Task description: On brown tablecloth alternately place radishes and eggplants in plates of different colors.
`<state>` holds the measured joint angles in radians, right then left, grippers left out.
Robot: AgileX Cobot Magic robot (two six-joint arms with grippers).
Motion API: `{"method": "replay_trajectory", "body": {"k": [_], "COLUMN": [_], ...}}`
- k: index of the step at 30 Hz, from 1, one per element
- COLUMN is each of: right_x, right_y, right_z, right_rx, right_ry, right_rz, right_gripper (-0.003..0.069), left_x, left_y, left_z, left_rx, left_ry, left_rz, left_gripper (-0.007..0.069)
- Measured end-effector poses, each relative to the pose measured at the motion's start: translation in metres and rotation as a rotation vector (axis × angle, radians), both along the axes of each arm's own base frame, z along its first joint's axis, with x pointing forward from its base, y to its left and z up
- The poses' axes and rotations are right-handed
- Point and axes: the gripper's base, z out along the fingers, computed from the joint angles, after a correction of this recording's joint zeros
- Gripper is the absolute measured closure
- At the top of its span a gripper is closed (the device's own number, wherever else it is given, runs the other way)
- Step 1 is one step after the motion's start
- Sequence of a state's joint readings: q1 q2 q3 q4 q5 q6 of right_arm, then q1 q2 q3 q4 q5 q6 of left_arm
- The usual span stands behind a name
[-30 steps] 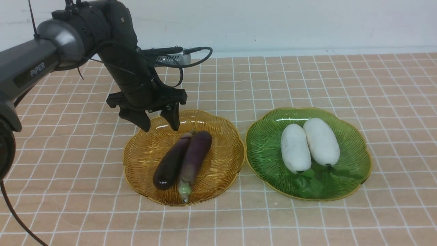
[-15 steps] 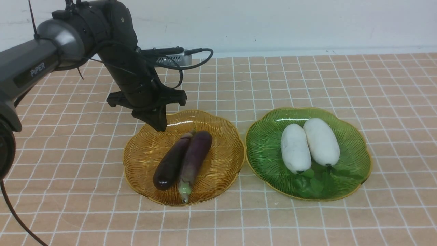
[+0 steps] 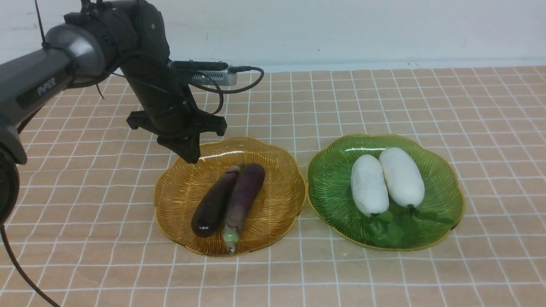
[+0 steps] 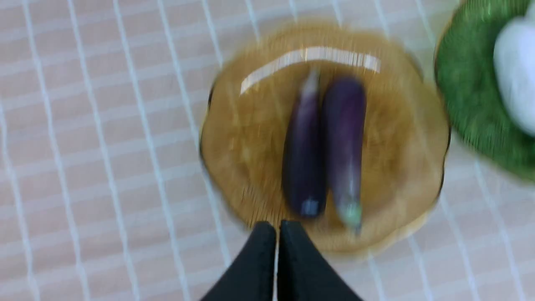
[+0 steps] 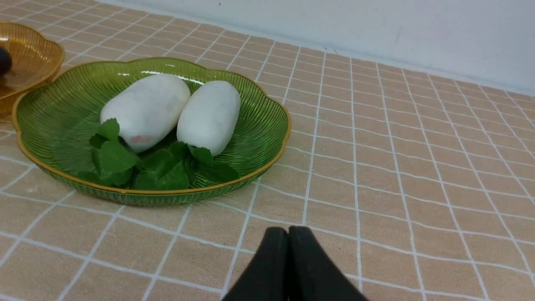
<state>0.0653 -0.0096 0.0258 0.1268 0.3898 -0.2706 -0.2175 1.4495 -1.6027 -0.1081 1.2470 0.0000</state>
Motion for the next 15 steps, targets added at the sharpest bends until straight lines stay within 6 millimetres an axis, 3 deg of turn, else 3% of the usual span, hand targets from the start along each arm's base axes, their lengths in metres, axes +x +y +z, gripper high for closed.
{"method": "replay_trajectory", "body": {"k": [8,15], "right_x": [0.0,0.0], "right_y": [0.0,0.0], "right_z": [0.0,0.0], "right_rx": [0.004,0.114], "right_ry": [0.0,0.011], "right_rz": [-0.001,-0.026], "right_gripper": [0.0675,0.0675], "left_x": [-0.095,-0.138], "left_y": [0.022,0.028], "left_z": [-0.021,-0.028], "left_rx": [0.028,-0.022], "left_ry": [0.014,-0.049], "left_rz": [-0.02,-0.036], "left_gripper": [0.0628,0.0628]}}
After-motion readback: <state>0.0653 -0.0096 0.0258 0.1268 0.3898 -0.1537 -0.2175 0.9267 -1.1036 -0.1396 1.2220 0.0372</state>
